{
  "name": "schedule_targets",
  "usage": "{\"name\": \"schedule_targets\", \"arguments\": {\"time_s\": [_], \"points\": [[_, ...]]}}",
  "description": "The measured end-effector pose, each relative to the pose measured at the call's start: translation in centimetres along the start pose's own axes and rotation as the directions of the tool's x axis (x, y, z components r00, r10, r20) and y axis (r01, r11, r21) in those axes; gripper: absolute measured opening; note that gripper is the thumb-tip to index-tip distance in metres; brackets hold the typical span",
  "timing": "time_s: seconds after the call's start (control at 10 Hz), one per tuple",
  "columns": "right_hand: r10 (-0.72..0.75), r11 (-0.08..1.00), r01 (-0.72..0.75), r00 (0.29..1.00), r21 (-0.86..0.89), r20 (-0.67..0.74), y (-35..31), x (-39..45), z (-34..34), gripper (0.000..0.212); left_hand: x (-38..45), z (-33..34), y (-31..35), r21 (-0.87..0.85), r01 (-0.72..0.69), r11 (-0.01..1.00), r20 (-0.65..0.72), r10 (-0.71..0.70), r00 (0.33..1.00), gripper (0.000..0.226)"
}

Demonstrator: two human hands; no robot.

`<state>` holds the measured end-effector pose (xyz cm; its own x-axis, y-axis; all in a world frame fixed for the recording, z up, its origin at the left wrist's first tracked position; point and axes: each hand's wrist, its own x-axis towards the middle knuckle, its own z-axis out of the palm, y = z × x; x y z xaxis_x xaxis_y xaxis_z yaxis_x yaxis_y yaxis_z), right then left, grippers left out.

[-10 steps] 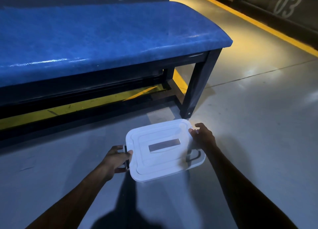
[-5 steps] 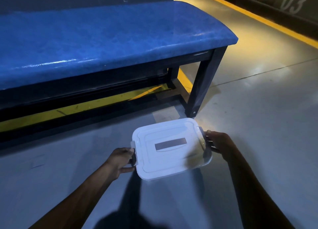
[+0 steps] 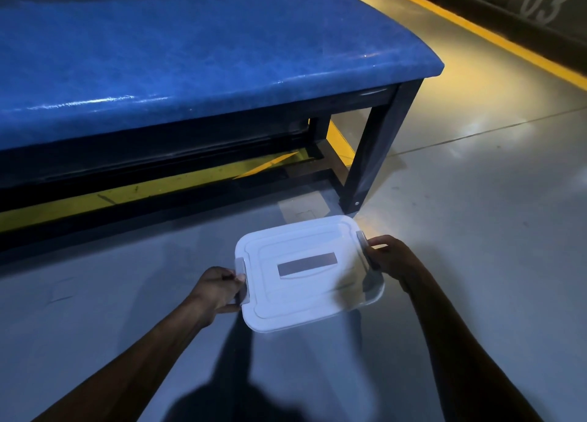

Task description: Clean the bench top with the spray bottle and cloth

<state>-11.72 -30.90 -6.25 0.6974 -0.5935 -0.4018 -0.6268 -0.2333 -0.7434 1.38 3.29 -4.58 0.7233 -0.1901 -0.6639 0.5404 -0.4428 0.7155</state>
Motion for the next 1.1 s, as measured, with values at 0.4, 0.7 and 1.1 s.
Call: {"name": "schedule_targets", "arguments": {"time_s": [0.4, 0.7, 1.1], "points": [[-0.041, 0.998, 0.038, 0.998, -0.047, -0.057, -3.6, 0.0, 1.0, 0.007, 0.3, -0.4, 0.8, 0.051, -0.043, 0.998, 0.000, 0.043, 0.999, 0.023], [-0.002, 1.000, 0.000, 0.992, -0.018, -0.125, -2.9, 0.1, 1.9, 0.012, 0.7, -0.4, 0.7, 0.218, -0.080, 0.973, 0.020, 0.078, 0.997, 0.026], [-0.029, 0.990, -0.006, 0.969, -0.140, -0.247, -4.3, -1.6, 2.8, 0.026, 2.0, 0.2, 0.7, 0.425, -0.267, 0.865, -0.066, 0.324, 0.944, 0.036]]}}
